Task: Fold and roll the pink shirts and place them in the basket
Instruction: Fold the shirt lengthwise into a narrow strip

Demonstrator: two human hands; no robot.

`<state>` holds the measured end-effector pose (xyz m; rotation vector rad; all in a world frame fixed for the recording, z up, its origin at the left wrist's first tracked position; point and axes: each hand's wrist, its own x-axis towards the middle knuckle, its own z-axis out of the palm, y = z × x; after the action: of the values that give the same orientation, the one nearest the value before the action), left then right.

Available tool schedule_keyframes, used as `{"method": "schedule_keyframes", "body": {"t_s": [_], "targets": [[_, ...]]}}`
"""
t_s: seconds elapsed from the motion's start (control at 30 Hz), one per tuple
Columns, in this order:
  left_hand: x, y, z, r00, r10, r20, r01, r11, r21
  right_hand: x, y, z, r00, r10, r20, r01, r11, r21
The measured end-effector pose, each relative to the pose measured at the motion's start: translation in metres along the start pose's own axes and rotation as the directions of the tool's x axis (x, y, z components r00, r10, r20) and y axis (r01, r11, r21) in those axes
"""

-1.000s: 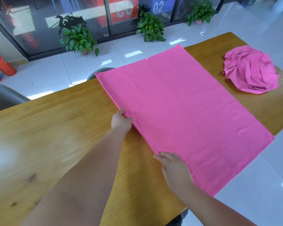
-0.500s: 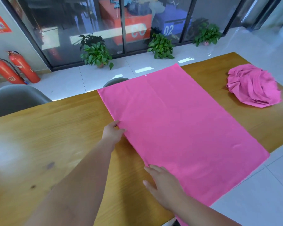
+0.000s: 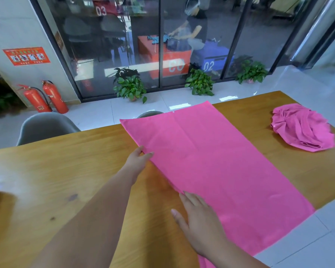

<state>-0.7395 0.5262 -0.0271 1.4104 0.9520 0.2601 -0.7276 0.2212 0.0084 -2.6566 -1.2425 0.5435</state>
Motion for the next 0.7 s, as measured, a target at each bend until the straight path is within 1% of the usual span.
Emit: {"method": "schedule_keyframes", "body": {"t_s": [0.27,0.37,0.5,0.7], "targets": [[0.002,0.054,0.049,0.991,0.102,0.086,-0.103,0.994,0.018,-0.003,0.026,-0.047,0.973,0.134,-0.187,-0.136,0.991,0.006],[0.005,0.075,0.075,0.983,0.133,0.123,-0.136,0.991,0.015,-0.002,0.041,-0.063,0.957,0.165,-0.237,-0.164,0.986,0.024],[0.010,0.098,0.111,0.975,0.174,0.142,-0.179,0.984,0.023,-0.001,0.068,-0.077,0.942,0.194,-0.272,-0.185,0.981,0.056],[0.023,0.124,0.170,0.967,0.182,0.179,-0.195,0.979,0.062,0.002,0.114,-0.098,0.926,0.235,-0.296,-0.209,0.971,0.117]]}}
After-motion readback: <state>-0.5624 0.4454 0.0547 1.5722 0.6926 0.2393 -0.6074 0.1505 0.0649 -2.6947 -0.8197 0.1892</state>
